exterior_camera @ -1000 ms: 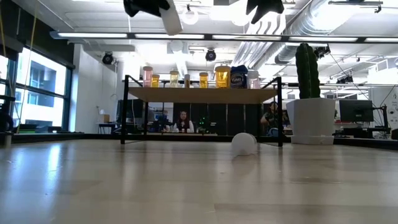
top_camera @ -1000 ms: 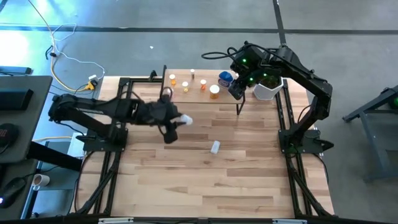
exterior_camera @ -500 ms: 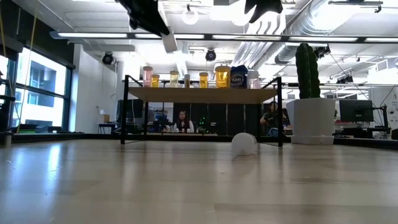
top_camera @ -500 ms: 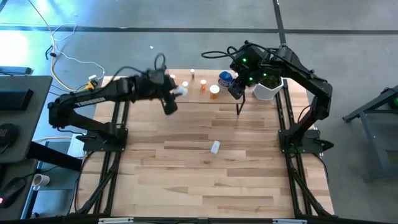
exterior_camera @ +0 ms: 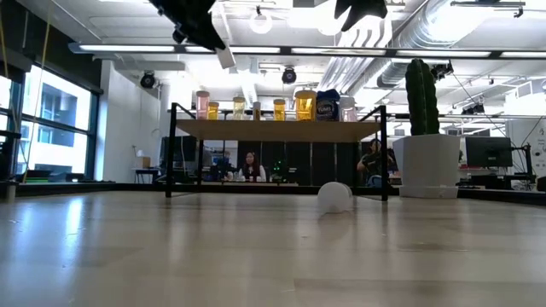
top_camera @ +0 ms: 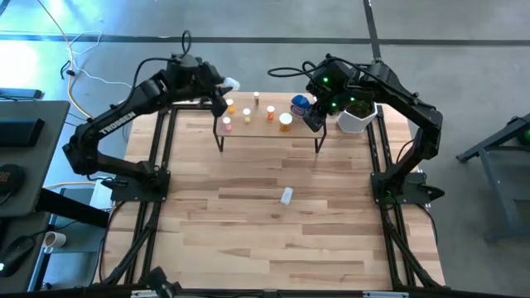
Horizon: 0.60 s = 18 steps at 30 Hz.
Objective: Pick and place medicine bottles onto shelf by color
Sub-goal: Put the bottom transparent pill bottle on the shelf
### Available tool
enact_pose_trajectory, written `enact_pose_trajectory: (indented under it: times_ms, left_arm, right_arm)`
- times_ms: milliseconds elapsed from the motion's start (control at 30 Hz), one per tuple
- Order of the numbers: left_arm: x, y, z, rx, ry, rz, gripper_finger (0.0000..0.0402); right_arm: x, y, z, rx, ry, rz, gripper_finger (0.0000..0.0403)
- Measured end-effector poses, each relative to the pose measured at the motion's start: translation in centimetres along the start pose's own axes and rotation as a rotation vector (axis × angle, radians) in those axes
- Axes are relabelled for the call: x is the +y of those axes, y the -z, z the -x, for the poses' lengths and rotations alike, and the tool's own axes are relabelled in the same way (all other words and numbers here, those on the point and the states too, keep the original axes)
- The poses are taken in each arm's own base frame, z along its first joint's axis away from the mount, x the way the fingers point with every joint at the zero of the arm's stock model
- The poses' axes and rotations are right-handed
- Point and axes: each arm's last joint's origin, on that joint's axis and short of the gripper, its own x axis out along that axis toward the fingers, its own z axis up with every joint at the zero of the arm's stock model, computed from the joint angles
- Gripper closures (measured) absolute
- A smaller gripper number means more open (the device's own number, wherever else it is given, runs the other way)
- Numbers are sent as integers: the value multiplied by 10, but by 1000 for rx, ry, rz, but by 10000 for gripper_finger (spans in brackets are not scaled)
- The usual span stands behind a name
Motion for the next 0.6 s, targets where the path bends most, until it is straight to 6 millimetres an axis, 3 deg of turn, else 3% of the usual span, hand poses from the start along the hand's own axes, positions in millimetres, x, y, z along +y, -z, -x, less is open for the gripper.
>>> enact_pose_trajectory:
  times_ms: [133, 433, 600]
  left_arm:
    - [3, -5, 4, -36, 49, 7, 279]
    - [-21, -15, 5, -100, 142, 13, 279]
    - [-20, -26, 9, -162, 128, 23, 279]
  right_arm:
    - [-1, 0, 0, -4, 16, -5, 226]
    - [-3, -1, 0, -8, 30, -4, 226]
    - [-9, -2, 0, -11, 42, -20, 226]
